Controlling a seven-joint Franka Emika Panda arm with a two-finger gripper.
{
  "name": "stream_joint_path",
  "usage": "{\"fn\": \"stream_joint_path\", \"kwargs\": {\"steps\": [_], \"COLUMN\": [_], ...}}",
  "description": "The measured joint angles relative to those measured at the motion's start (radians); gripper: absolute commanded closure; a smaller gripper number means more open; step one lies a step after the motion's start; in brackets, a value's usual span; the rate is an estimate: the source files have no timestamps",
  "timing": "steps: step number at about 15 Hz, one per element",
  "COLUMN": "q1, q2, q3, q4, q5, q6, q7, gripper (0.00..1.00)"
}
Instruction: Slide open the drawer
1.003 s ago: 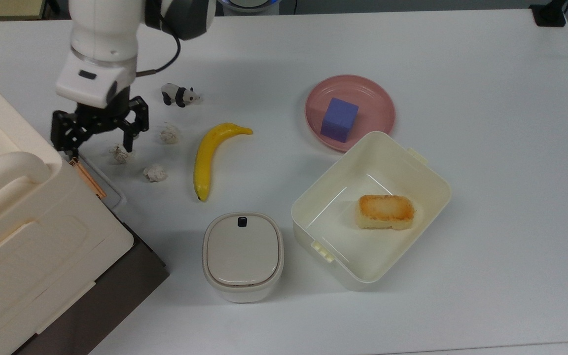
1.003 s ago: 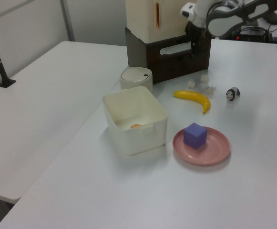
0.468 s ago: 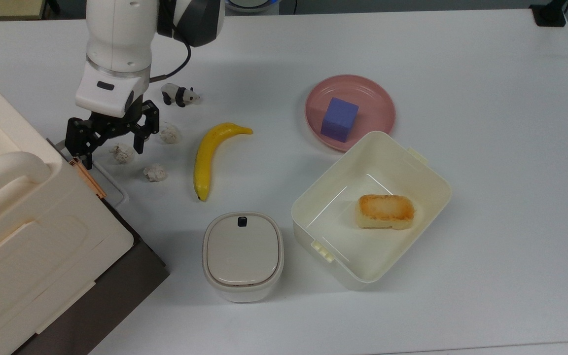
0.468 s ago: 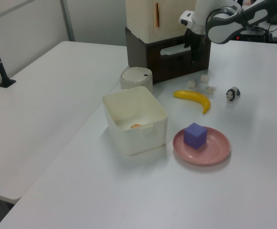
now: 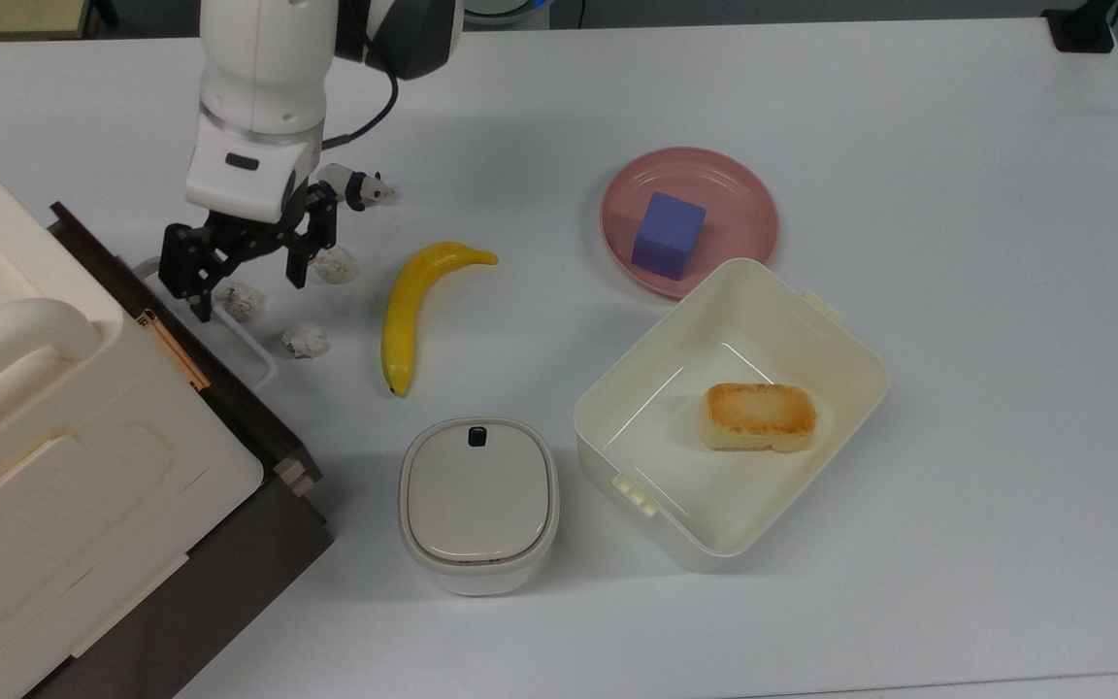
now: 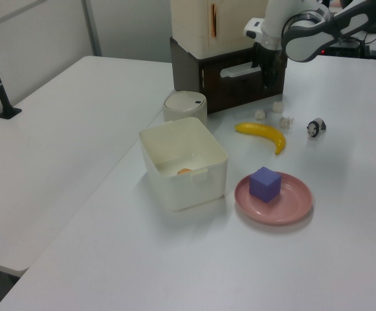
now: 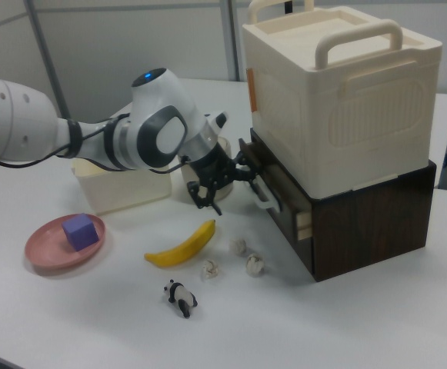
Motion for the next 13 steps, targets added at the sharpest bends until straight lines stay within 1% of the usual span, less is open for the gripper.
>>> {"fn": "stream_joint_path", "kwargs": {"steps": [4, 9, 10, 13], "q1": [0.046, 0.078, 0.079, 0.081], "q2": [-0.074, -0.132, -0.145, -0.175], "q3": [0.006, 0.01, 0.012, 0.018], "q4": [-0.053, -0.066, -0.066, -0.057], "q5": [0.001, 0.009, 0.017, 0.079], "q6": [-0.134, -0.288, -0.304, -0.319], "q7": [-0.001, -0.02, -0.023, -0.024], "gripper": [0.0, 0.0, 0.0, 0.0]}}
